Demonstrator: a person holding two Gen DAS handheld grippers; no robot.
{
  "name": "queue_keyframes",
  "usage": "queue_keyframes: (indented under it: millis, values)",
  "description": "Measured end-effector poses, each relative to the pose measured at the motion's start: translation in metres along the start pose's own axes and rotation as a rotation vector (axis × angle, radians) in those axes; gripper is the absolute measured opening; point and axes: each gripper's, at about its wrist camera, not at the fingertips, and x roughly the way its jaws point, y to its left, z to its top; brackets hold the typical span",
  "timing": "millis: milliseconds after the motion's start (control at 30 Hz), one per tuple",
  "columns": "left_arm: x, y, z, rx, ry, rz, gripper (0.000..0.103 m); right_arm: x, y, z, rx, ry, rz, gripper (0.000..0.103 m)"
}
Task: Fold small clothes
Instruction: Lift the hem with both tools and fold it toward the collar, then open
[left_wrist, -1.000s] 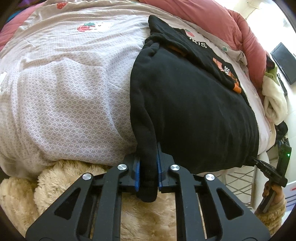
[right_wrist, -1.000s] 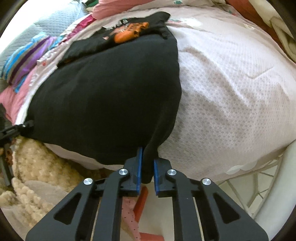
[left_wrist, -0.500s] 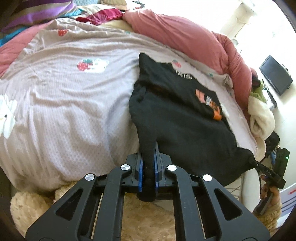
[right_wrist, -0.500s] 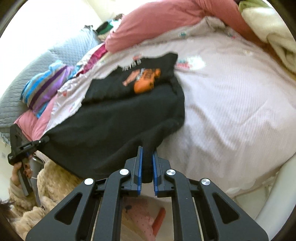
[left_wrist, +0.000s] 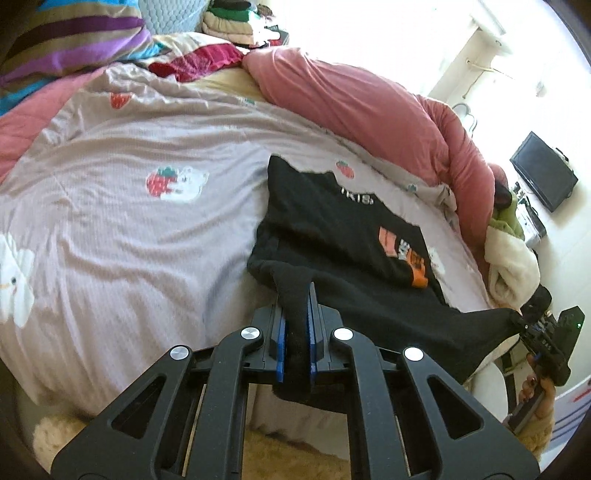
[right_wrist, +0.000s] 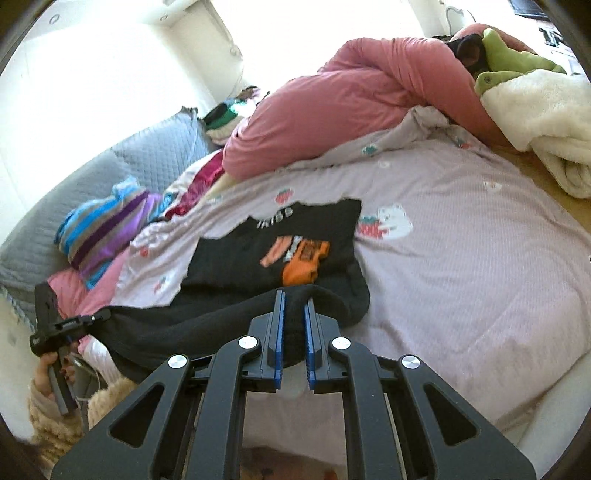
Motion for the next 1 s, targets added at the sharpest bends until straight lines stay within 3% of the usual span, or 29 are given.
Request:
queue_keyframes:
  millis: [467, 1000]
  values:
    - [0.016, -0.015, 0.058, 0.022, -0.069, 0.008, 0.003, 0.025, 0.002, 0.058, -0.018, -0.101, -0.021, 0.008]
    - [0.075, -0.015, 0.12, 0.026, -0.078, 0.048, 0.003, 0.087, -0.011, 0.108, -0.036, -0.111, -0.108, 0.008]
